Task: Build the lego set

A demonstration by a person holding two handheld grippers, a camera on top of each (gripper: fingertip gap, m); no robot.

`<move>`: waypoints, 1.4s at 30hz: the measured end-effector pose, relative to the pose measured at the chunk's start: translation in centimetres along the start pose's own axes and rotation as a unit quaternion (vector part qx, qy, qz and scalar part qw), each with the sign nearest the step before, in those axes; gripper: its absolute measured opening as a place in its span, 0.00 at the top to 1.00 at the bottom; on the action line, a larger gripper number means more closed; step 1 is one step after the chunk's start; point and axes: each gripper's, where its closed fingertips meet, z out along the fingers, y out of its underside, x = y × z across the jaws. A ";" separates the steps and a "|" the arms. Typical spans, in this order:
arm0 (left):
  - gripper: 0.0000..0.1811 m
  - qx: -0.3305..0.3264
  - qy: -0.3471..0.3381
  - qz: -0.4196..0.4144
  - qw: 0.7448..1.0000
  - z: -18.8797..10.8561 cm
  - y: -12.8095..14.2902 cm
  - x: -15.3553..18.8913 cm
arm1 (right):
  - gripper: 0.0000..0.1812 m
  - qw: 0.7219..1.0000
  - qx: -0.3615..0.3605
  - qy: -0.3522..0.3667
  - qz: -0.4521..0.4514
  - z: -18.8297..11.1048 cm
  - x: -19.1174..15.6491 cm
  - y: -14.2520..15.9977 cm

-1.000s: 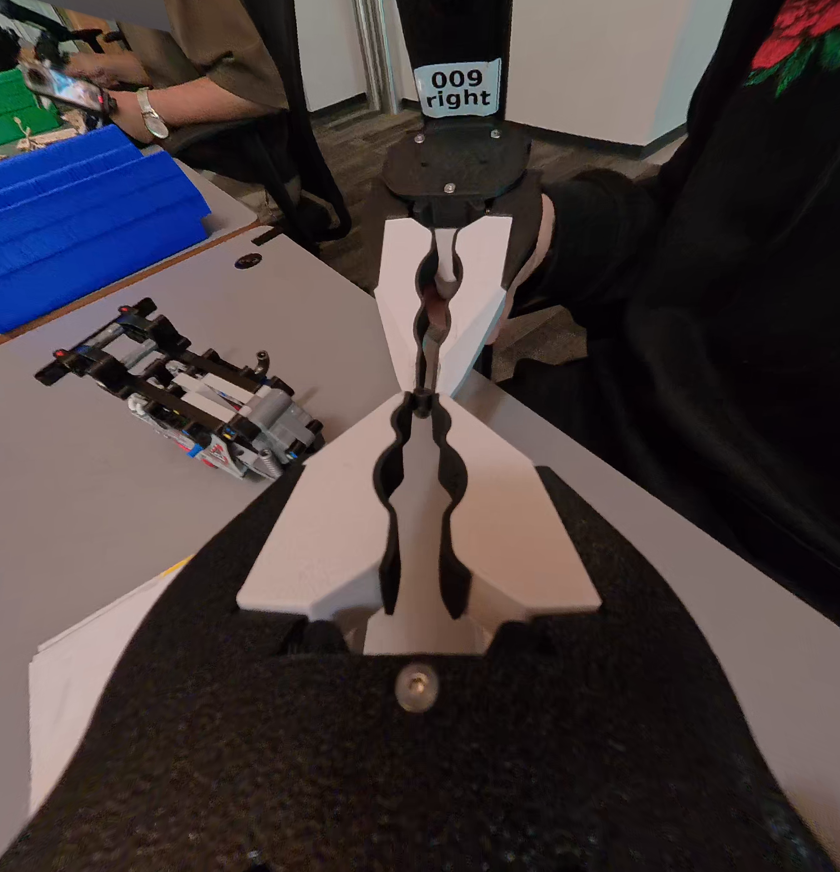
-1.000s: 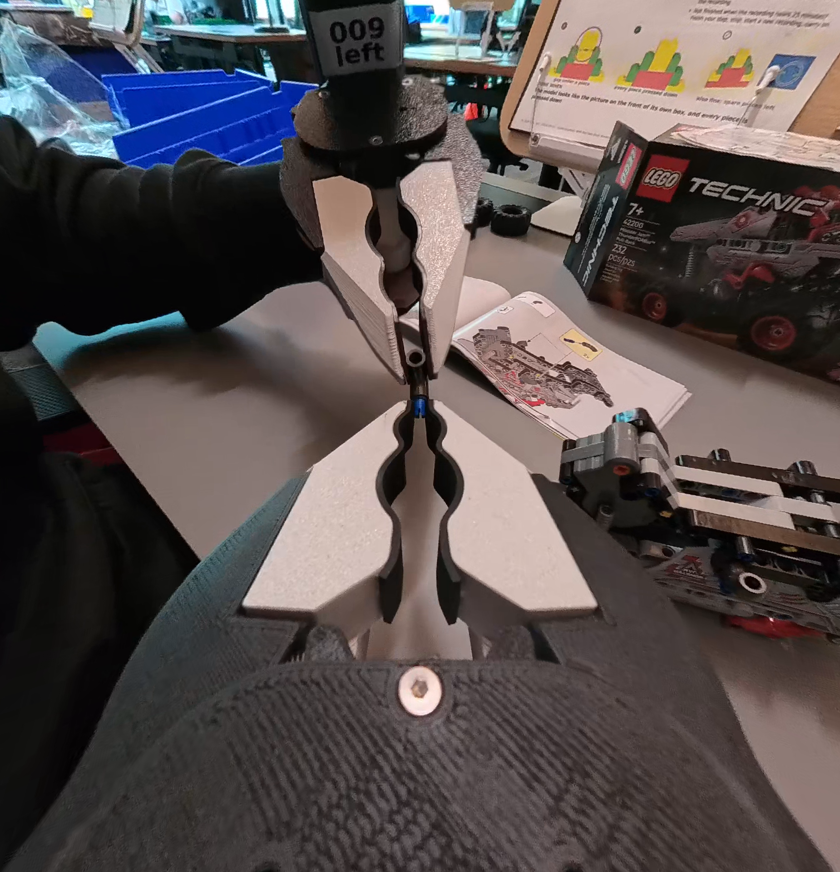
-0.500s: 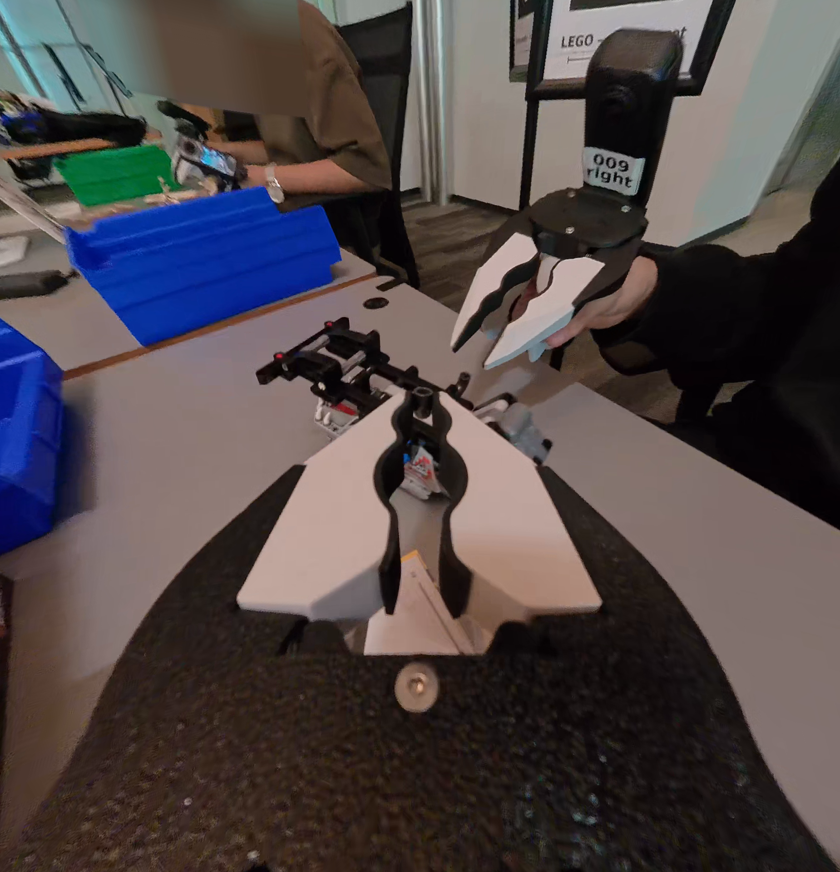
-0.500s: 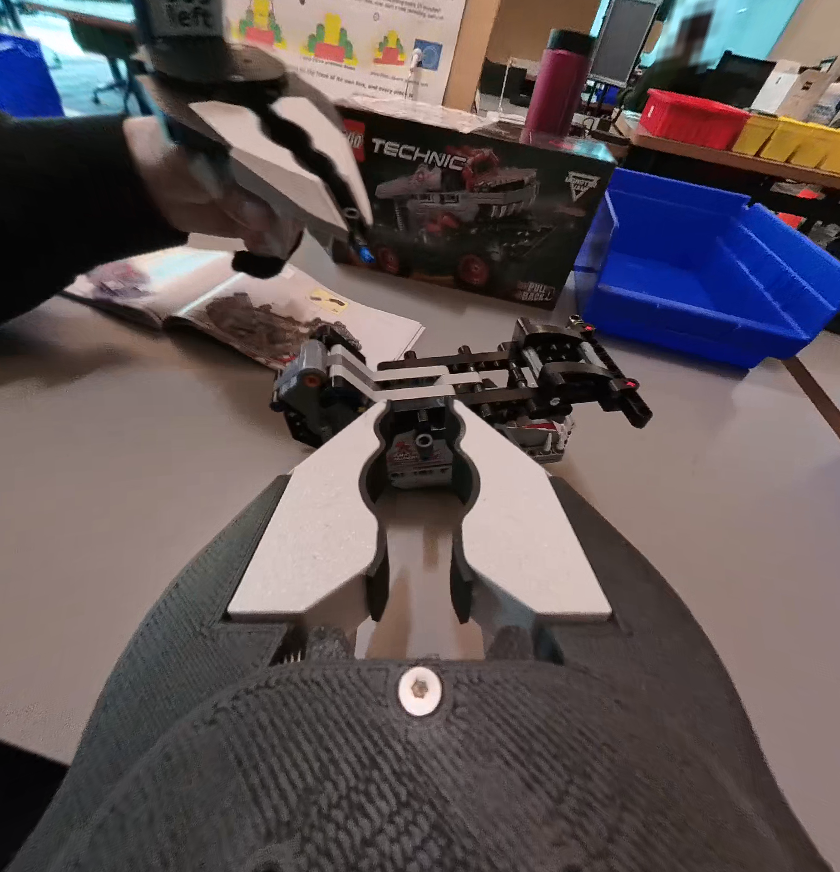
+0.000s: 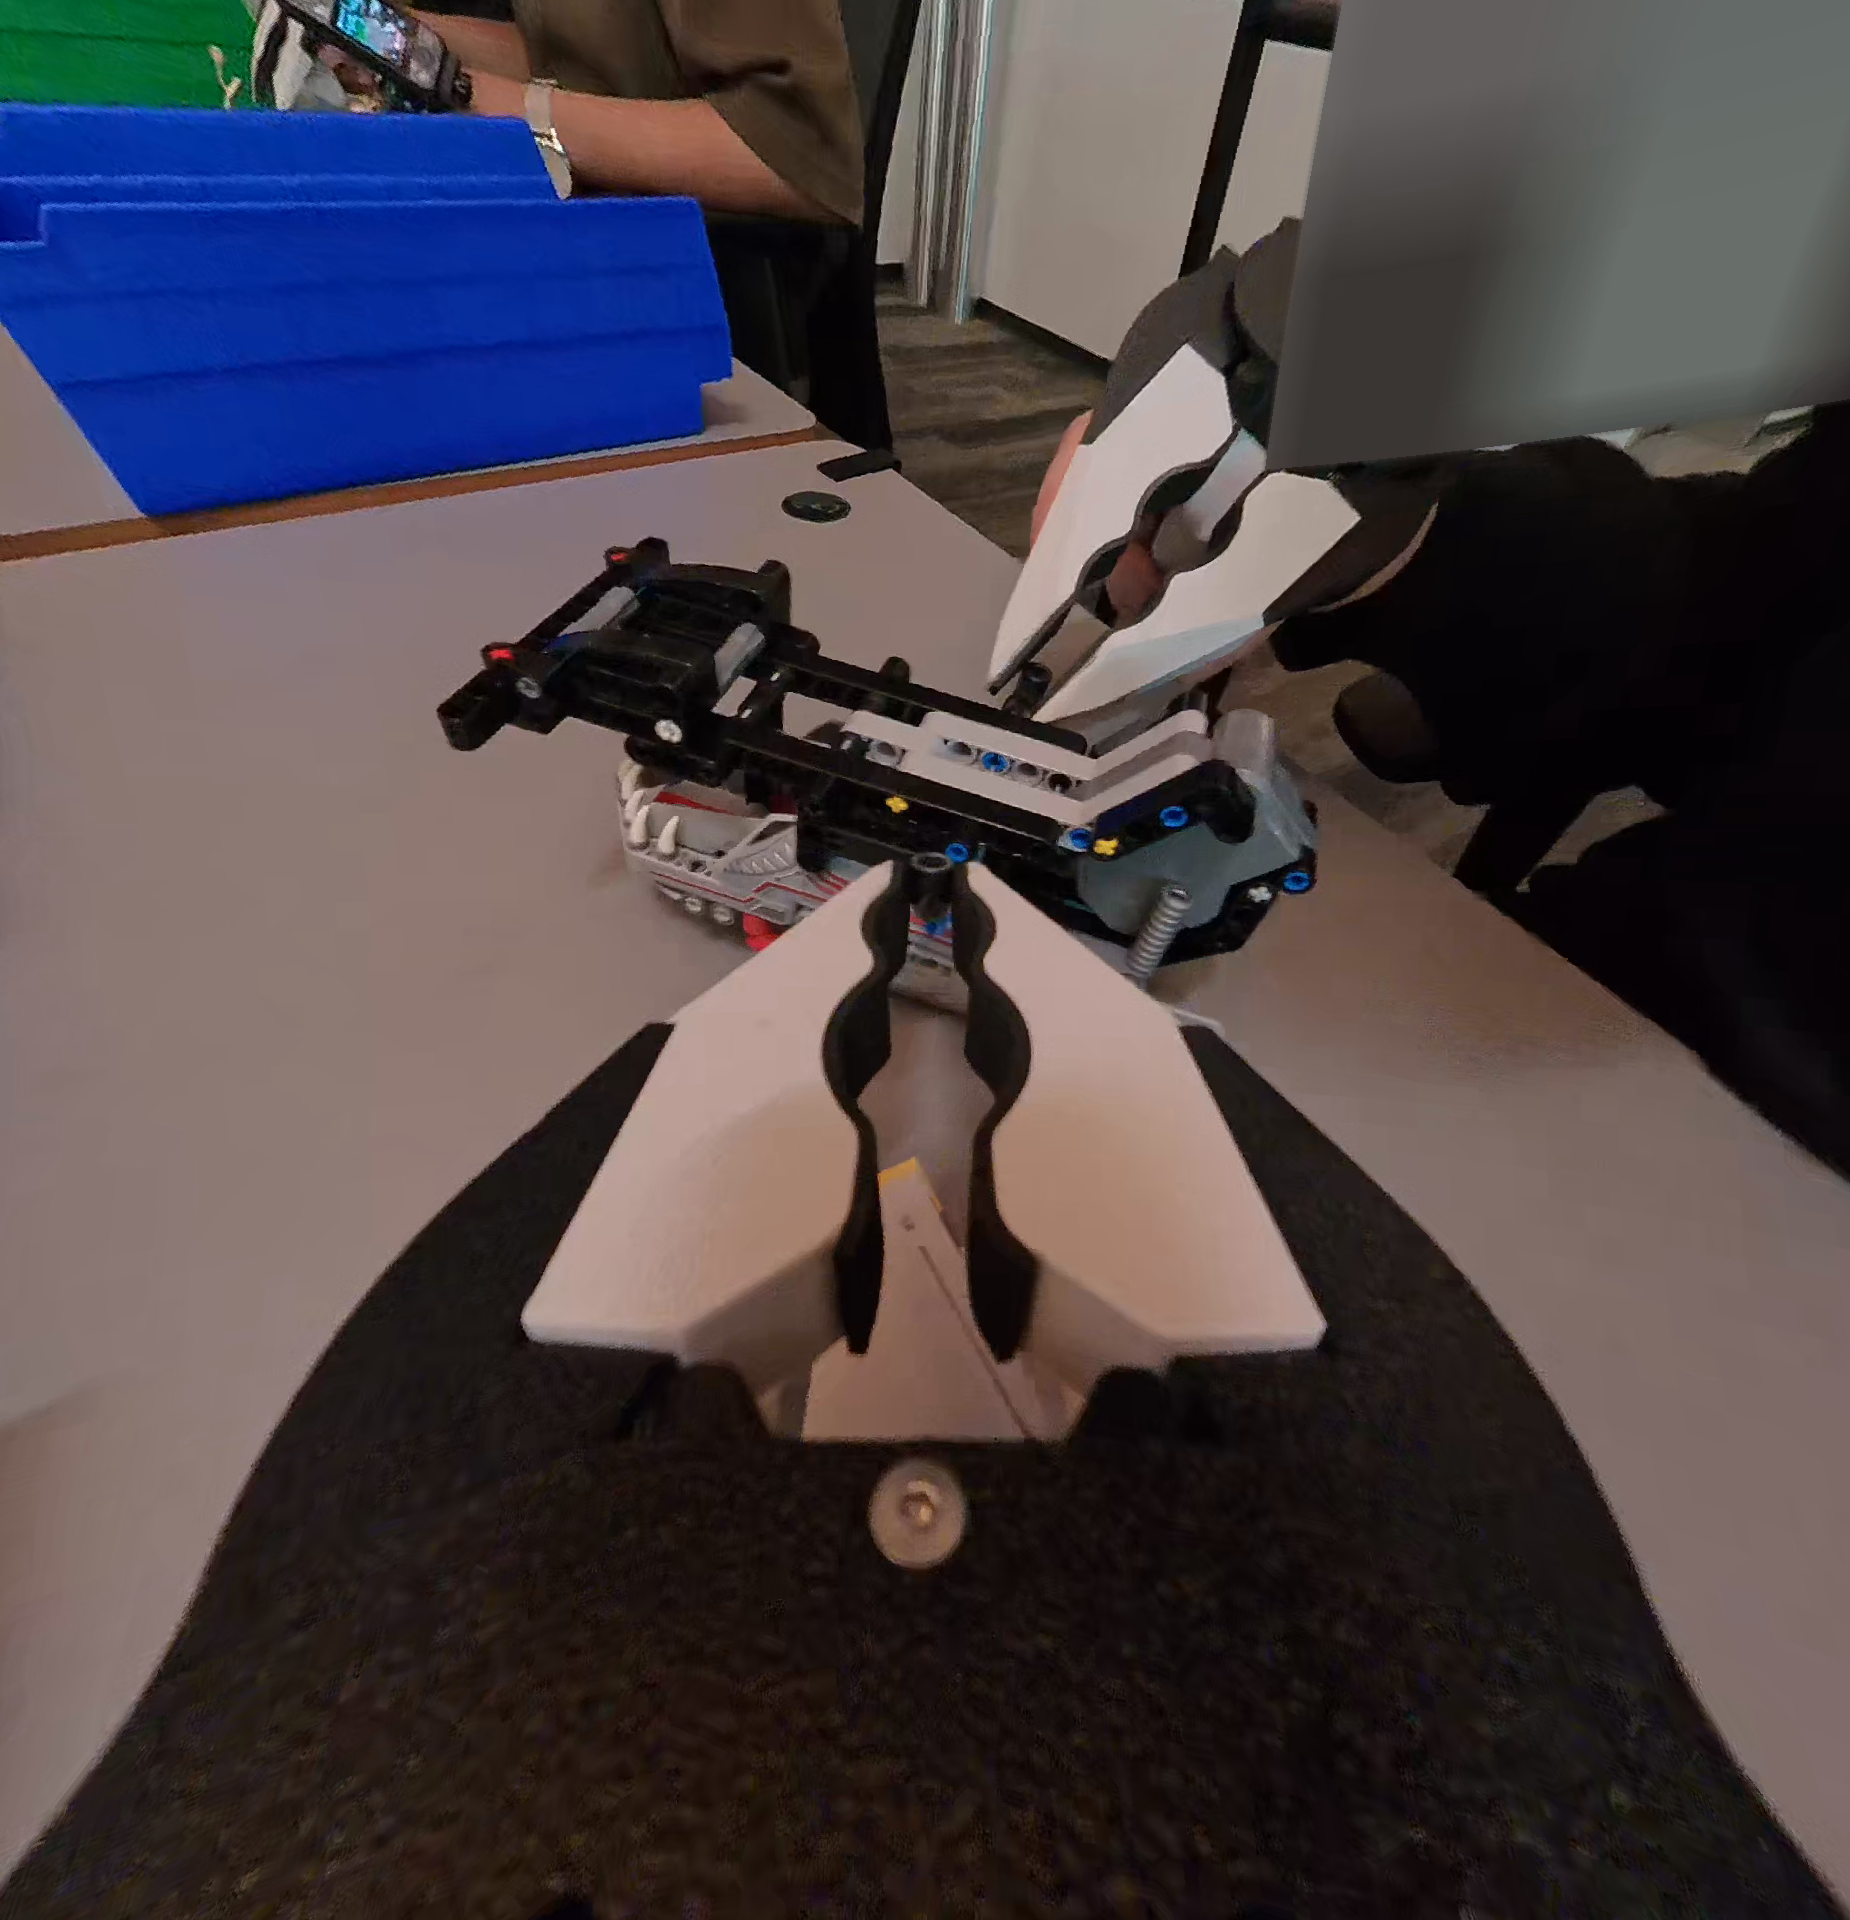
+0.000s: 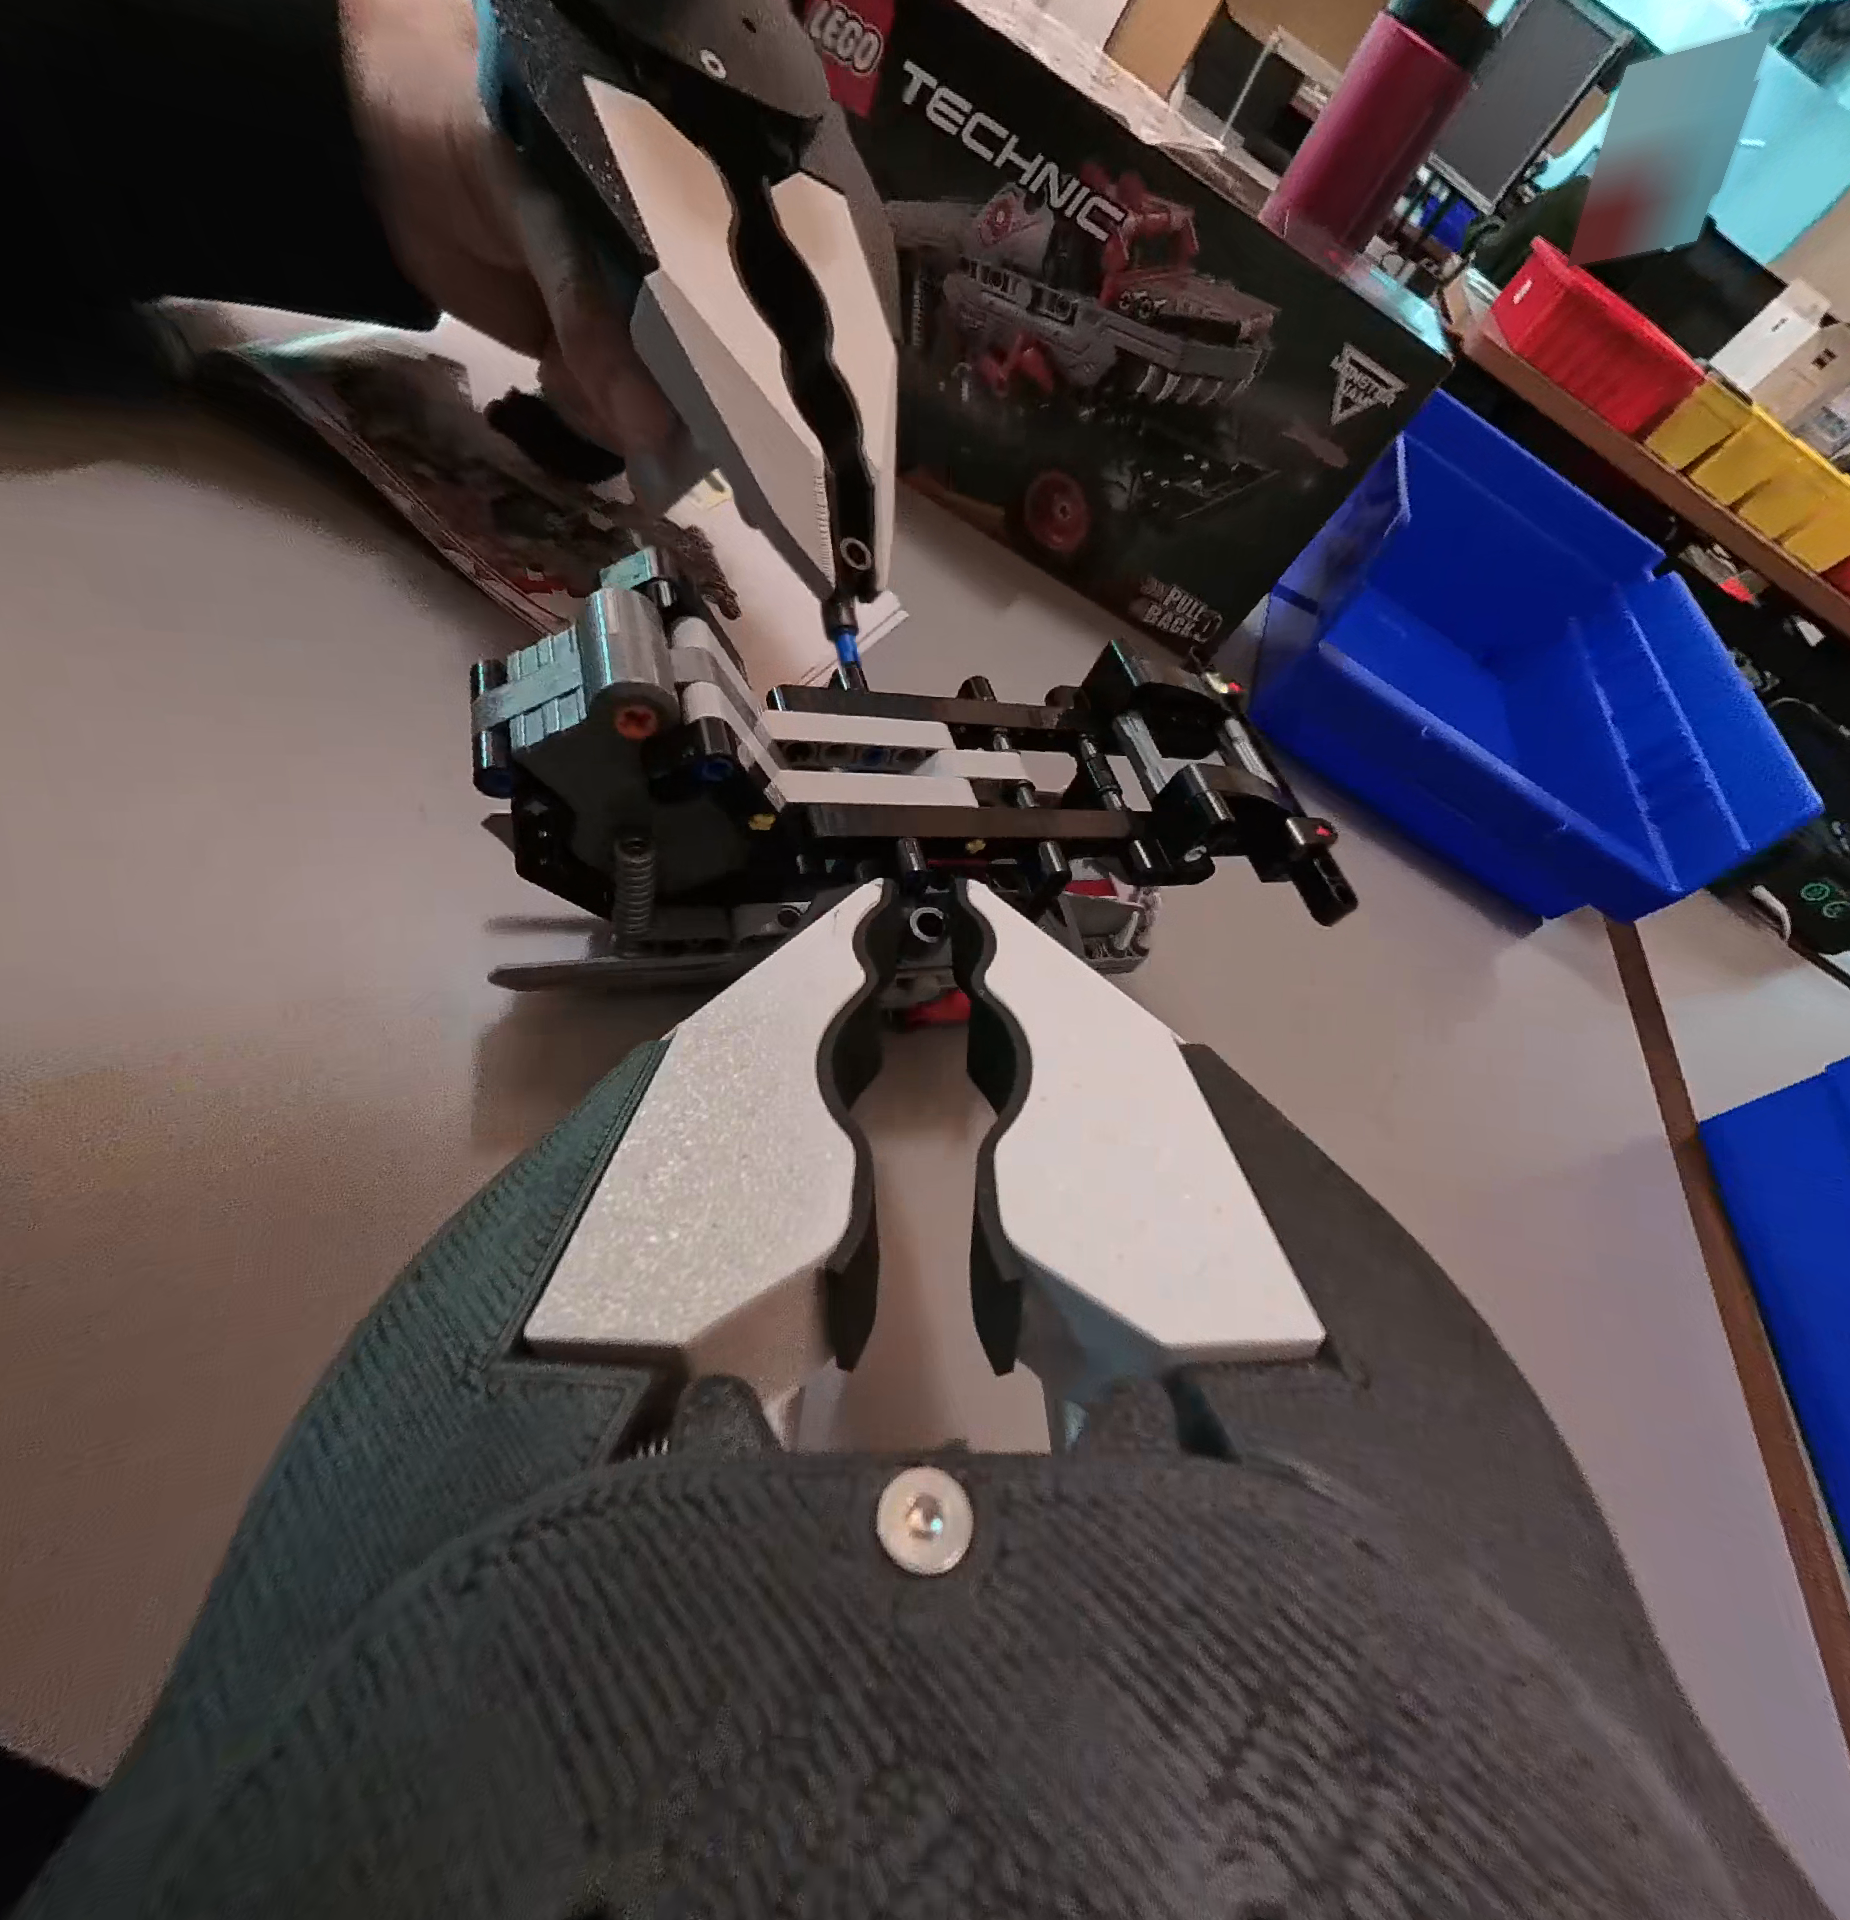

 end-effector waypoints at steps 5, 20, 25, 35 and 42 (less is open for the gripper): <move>0.97 -0.004 -0.015 0.009 1.000 0.8 0.6 0.5 | 0.96 0.999 0.039 -0.016 0.018 -0.1 0.2 0.1; 0.97 0.018 0.004 0.017 1.000 1.2 0.3 0.1 | 0.97 0.998 0.032 -0.052 0.015 -0.4 0.1 0.6; 0.97 0.017 -0.002 0.025 1.000 1.6 0.2 0.3 | 0.91 0.995 0.031 -0.067 0.074 -1.1 1.0 -0.6; 0.97 0.027 -0.012 0.031 0.999 2.2 -0.2 1.0 | 0.84 0.945 -0.044 -0.103 0.306 0.9 2.2 0.1; 0.97 0.030 -0.042 0.022 0.998 2.5 -0.7 1.6 | 0.85 0.933 -0.082 -0.116 0.330 1.0 2.0 0.6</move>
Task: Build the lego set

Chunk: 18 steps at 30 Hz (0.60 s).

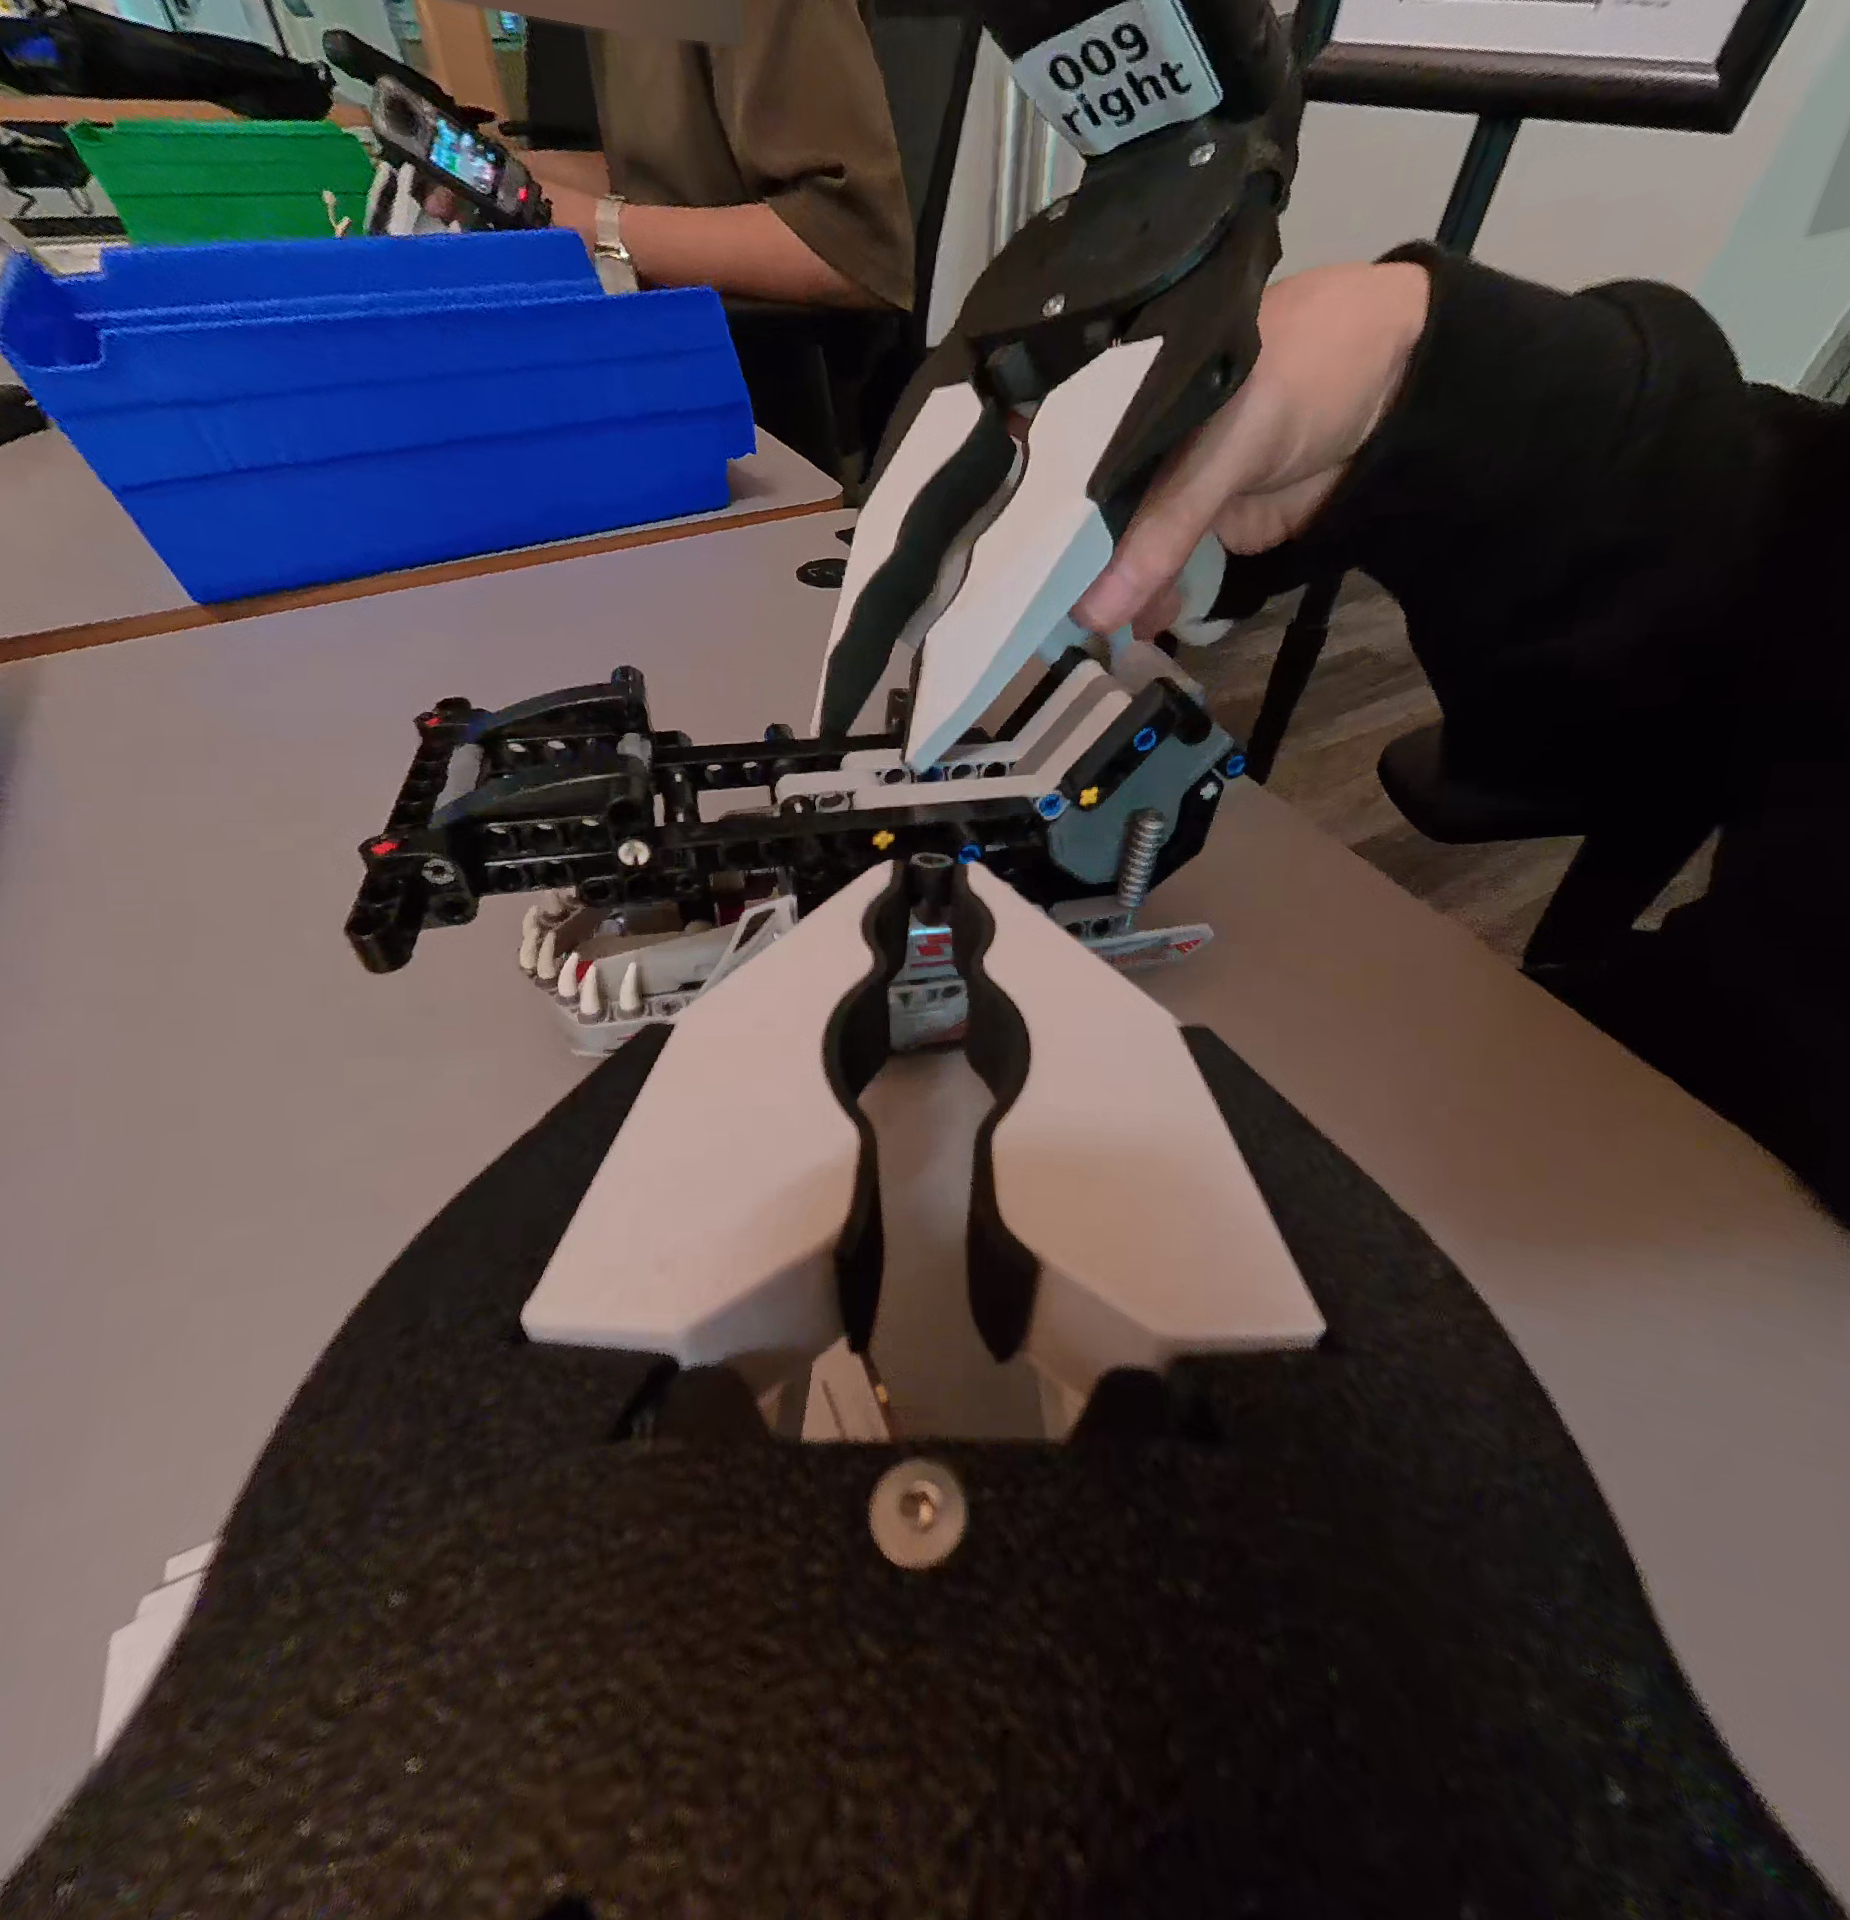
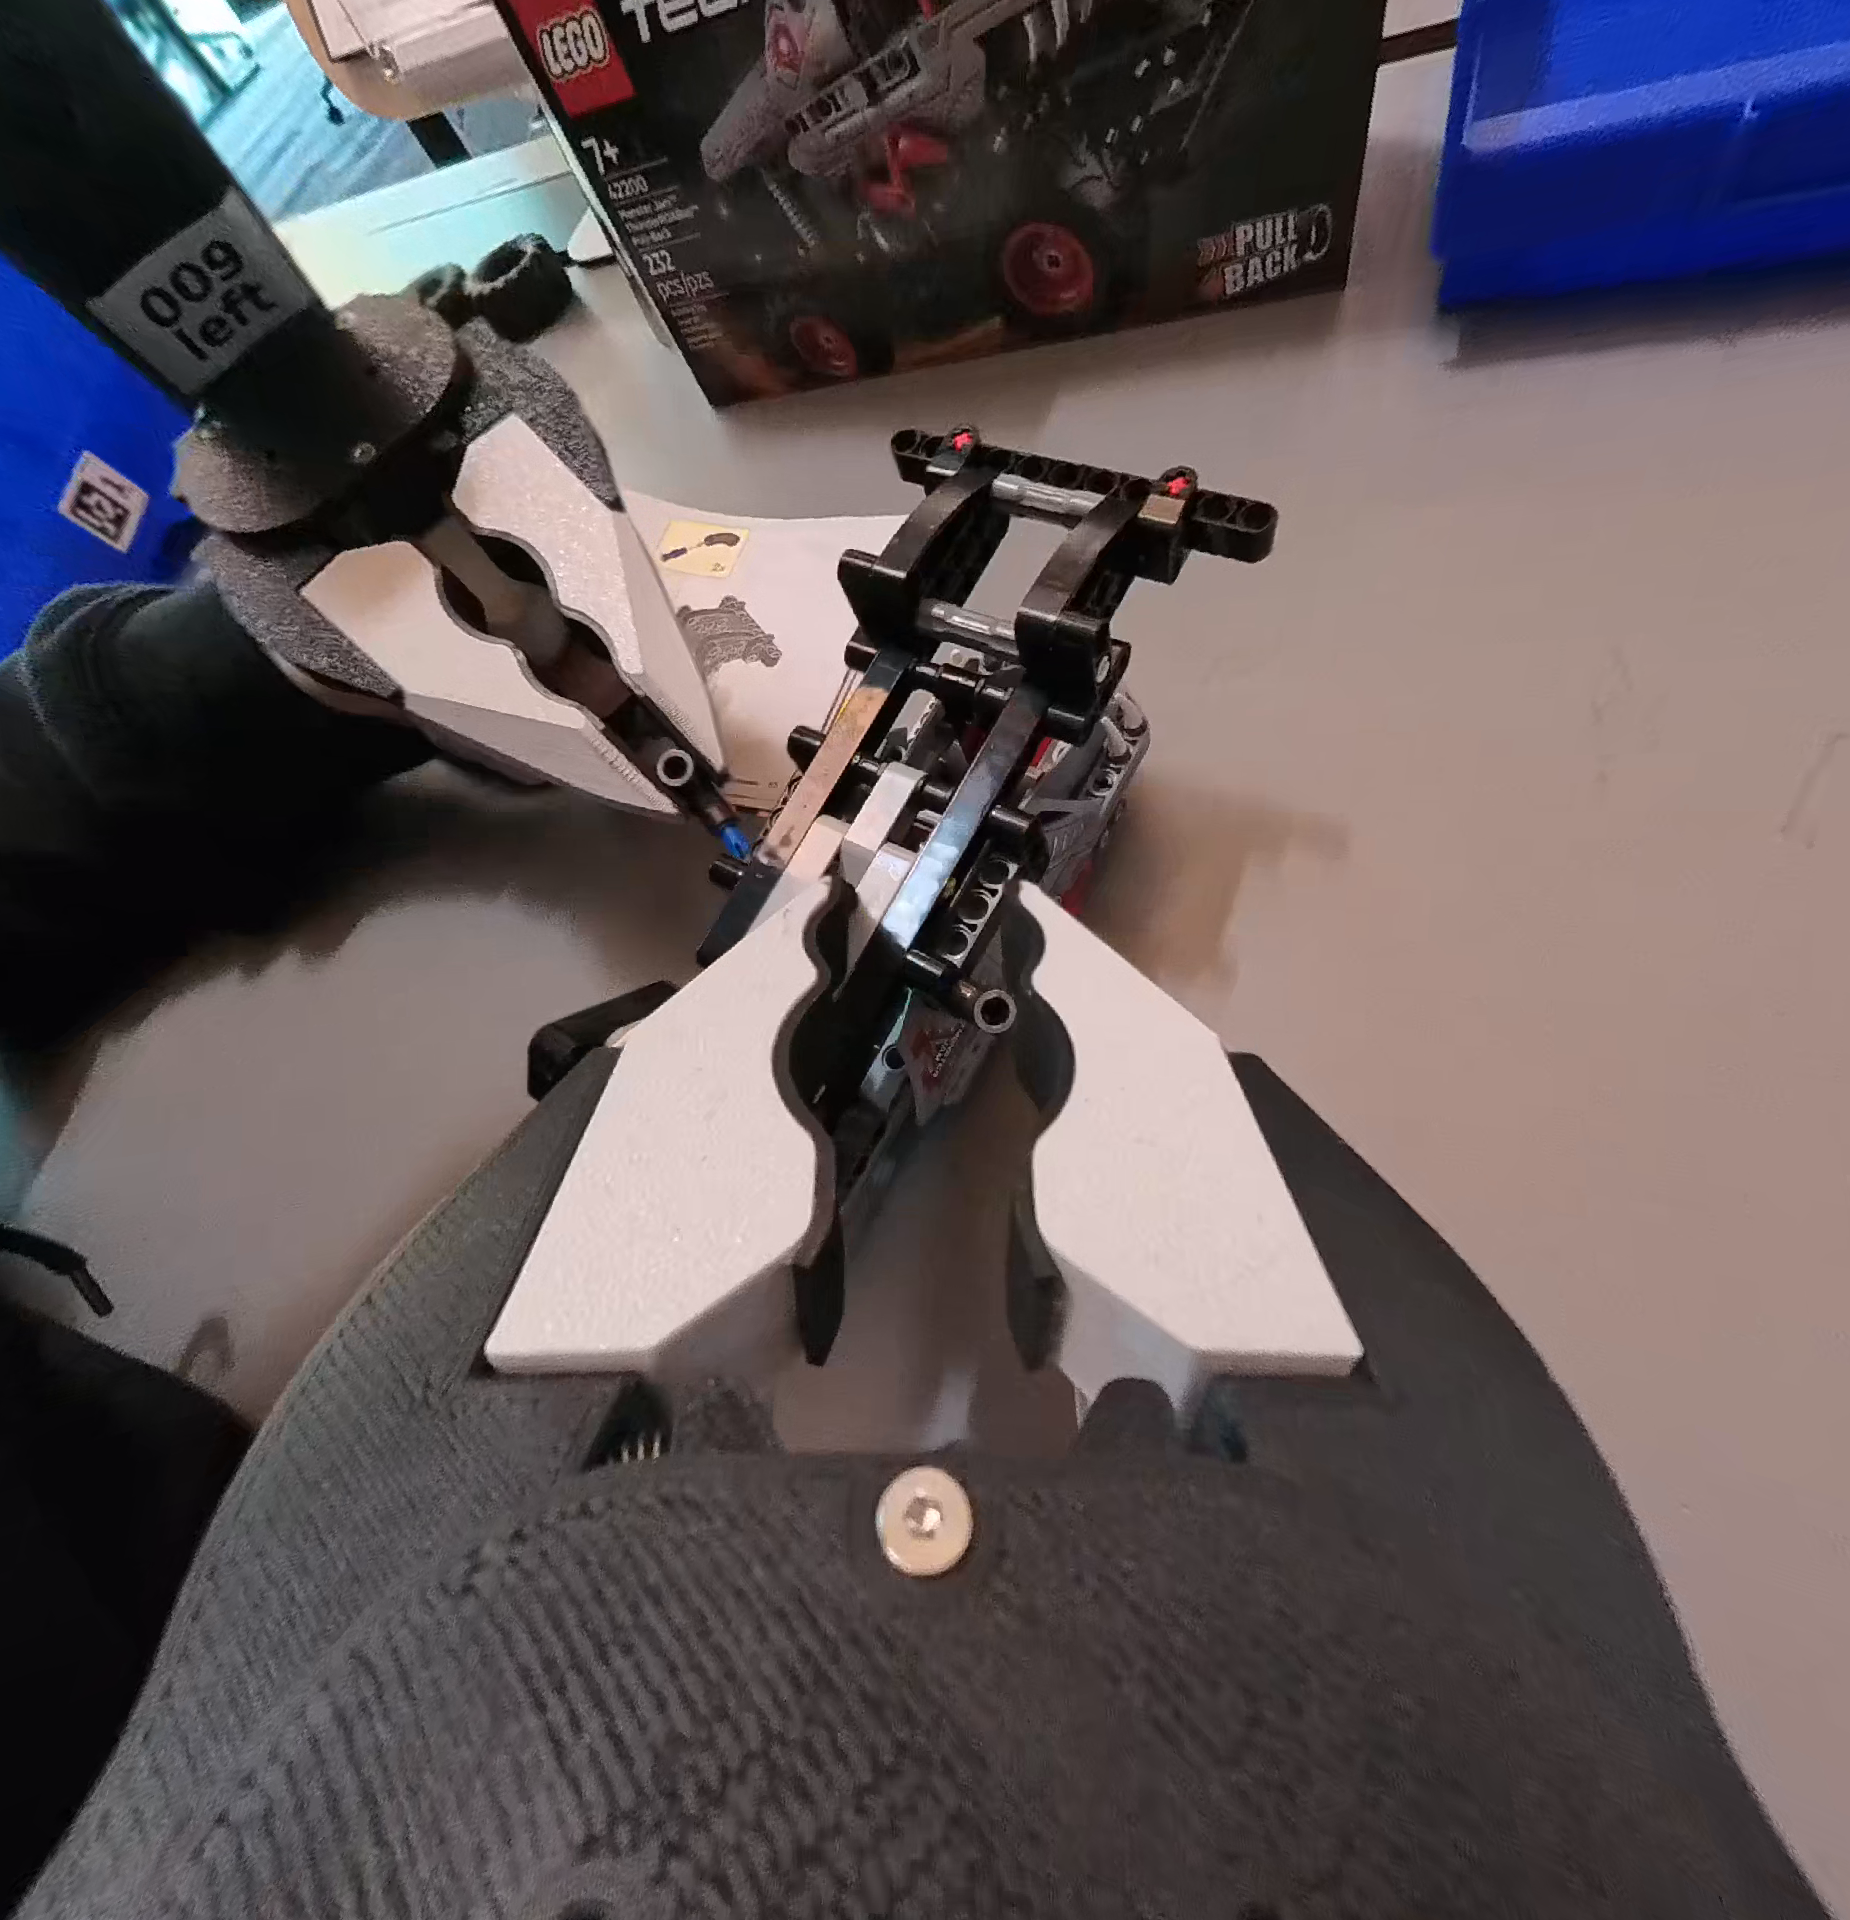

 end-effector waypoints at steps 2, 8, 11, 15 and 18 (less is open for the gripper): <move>0.97 -0.002 -0.016 -0.002 1.000 0.0 -0.2 0.1 | 0.85 1.000 0.007 0.003 0.002 0.0 0.0 0.0; 0.97 0.013 -0.063 -0.053 0.997 0.0 0.1 0.5 | 0.86 1.000 0.015 0.001 -0.004 -0.1 -0.1 0.1; 0.97 0.009 -0.088 -0.048 0.995 0.0 0.4 1.2 | 0.86 1.000 0.019 0.003 -0.004 -0.1 -0.2 0.1; 0.97 0.007 -0.133 -0.046 0.990 -0.2 0.6 0.9 | 0.86 1.000 0.028 0.003 -0.011 -0.1 -0.4 0.0; 0.97 0.005 -0.135 -0.049 0.990 -0.1 0.6 1.1 | 0.86 0.999 0.040 -0.003 -0.004 -0.1 -0.3 0.0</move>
